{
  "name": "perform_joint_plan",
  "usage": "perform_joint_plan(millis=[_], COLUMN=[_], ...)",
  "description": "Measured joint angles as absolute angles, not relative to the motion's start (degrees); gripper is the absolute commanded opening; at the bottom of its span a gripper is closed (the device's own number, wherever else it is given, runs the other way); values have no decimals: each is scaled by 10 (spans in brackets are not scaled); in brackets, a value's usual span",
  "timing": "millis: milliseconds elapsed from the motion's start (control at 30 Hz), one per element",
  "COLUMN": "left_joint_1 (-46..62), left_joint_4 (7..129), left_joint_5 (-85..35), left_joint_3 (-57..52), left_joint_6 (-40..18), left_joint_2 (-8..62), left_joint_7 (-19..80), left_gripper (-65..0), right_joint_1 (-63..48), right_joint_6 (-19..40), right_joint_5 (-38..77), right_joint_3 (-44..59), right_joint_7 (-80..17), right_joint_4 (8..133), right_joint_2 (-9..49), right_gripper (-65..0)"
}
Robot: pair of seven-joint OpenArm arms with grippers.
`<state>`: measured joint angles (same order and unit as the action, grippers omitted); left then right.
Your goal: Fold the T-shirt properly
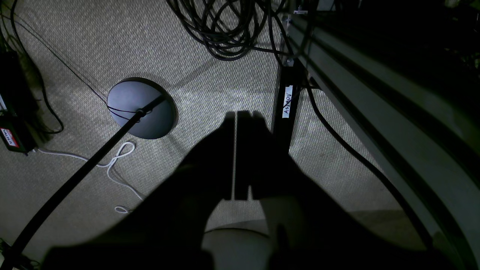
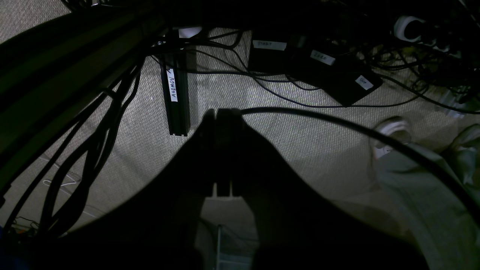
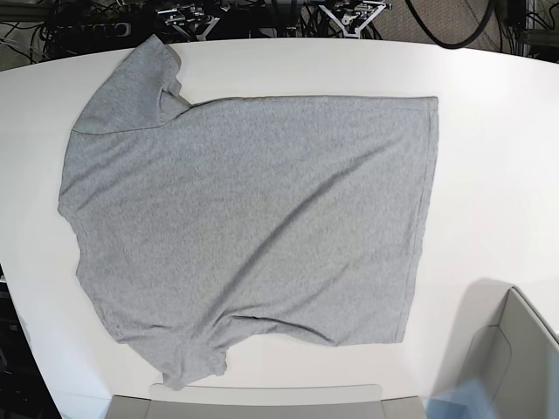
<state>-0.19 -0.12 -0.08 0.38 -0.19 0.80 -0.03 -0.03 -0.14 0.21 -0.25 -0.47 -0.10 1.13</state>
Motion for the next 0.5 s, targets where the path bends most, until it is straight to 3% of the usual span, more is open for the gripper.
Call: perform_joint_plan(millis=[500], left_joint_1=[0], left_joint_4=[-1], left_joint_5=[-1], left_joint_3=[4], left_joint_6=[0], left_joint_2=[16], left_joint_7=[-1], left_gripper=[-650], right_joint_1=[-42], right_joint_6=[2], right_joint_5=[1], right_joint_3=[-2], right_joint_7=[-11], right_joint_4=[-3], right_joint_2=[43], right_gripper=[-648])
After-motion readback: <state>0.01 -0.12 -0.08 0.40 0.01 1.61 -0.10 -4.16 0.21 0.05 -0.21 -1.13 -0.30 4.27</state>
